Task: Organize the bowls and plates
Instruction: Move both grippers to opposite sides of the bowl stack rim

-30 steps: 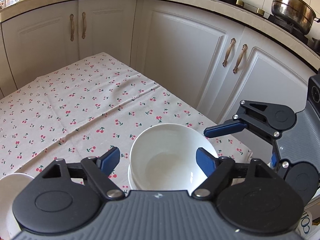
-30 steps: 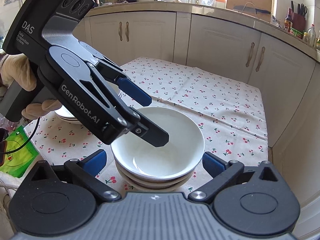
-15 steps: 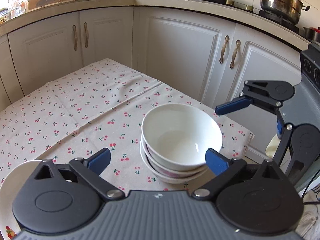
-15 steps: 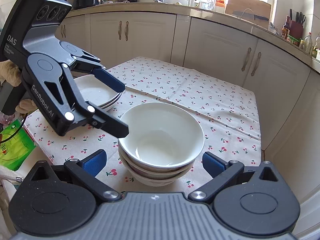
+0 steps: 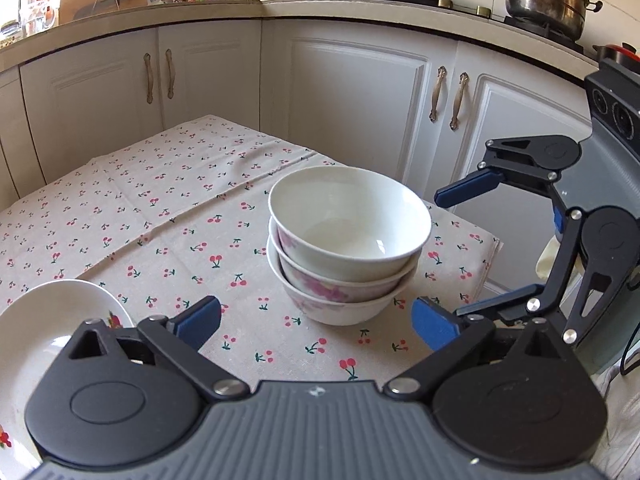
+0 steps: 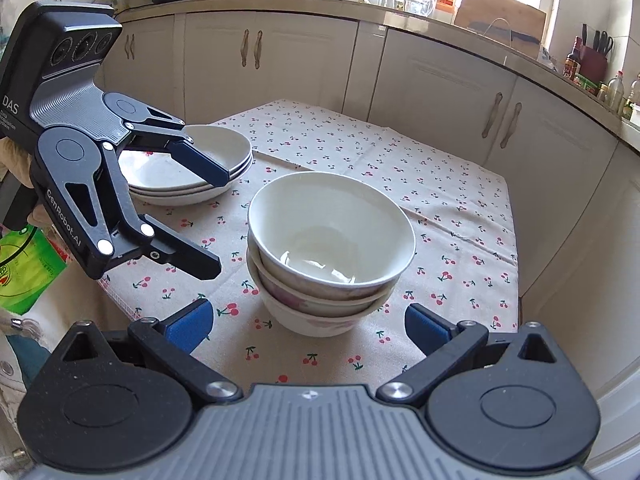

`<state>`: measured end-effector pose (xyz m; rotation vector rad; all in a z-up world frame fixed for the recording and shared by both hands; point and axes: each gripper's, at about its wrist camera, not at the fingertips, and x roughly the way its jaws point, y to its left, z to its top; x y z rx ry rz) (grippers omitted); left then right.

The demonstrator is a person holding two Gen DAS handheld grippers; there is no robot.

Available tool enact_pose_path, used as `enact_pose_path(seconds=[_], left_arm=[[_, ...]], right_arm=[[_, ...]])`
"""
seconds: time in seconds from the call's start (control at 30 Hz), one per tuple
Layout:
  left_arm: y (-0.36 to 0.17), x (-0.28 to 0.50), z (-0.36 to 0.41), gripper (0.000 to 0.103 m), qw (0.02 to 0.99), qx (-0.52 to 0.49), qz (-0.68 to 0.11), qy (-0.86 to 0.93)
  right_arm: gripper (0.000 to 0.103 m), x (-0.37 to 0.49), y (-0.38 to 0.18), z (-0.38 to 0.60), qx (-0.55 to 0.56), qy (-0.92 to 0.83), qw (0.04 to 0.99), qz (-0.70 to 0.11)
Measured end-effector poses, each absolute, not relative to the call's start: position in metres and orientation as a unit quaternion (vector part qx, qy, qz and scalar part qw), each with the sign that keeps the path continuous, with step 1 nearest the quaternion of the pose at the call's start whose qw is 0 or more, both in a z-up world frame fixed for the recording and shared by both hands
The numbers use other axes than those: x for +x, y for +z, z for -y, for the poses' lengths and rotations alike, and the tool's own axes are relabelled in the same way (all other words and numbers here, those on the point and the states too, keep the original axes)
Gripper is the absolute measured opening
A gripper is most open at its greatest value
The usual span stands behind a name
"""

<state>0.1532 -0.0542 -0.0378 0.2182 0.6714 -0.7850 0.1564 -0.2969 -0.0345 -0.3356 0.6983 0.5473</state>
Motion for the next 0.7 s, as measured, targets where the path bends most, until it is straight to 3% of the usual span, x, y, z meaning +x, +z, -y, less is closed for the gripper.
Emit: enact_pose_path(seconds=[0.7], left_arm=[[-0.067,0.195,0.077,0.101,0.813,0.173,-0.350,-0.431]], right_arm=[[0.103,0.211,-0.069,0.309,-0.200,0.329,0.848,-0.366]])
